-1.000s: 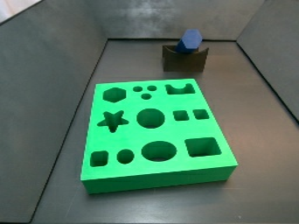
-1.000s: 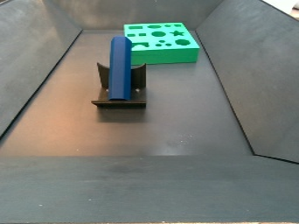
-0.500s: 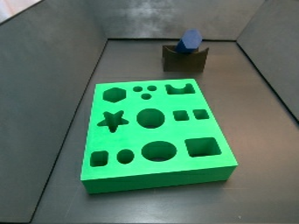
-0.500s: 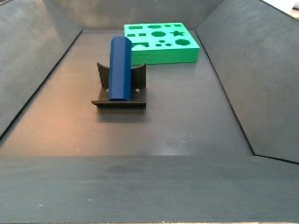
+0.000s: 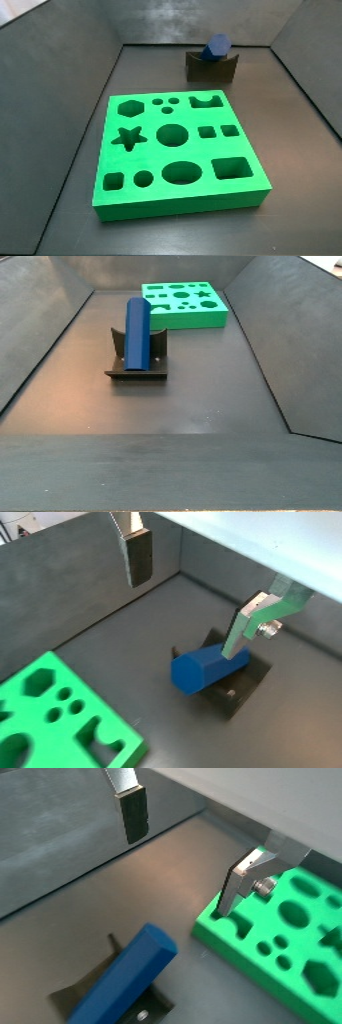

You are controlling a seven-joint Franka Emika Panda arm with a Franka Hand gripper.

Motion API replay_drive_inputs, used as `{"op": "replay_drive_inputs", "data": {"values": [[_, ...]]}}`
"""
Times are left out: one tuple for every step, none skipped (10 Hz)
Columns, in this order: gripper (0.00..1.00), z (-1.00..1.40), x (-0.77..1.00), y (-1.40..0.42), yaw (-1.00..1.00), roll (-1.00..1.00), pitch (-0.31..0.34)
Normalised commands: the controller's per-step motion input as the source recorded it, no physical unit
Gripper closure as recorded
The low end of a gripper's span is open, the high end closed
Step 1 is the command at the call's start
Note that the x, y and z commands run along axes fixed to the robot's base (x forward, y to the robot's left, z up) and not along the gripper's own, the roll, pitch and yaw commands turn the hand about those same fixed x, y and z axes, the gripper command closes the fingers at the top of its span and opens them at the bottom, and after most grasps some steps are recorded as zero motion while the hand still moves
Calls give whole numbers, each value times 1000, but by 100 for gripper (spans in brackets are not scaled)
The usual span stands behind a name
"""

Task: Pick up the hexagon object. Move up. Place the hexagon object on the fixture. Regrasp the hexagon object. Move to above the board. Insert the hexagon object.
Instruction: Regrasp the hexagon object.

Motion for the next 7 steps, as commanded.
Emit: {"op": "replay_drive_inputs", "data": {"values": [[0,13,0,-15,35,1000,26],[0,11,8,-20,38,1000,36],[0,7,17,-22,39,1000,39],[0,-3,33,-24,42,1000,50],[0,-2,42,-21,44,1000,56],[0,-4,65,-29,51,1000,77],[0,-4,74,-30,55,1000,87]]}}
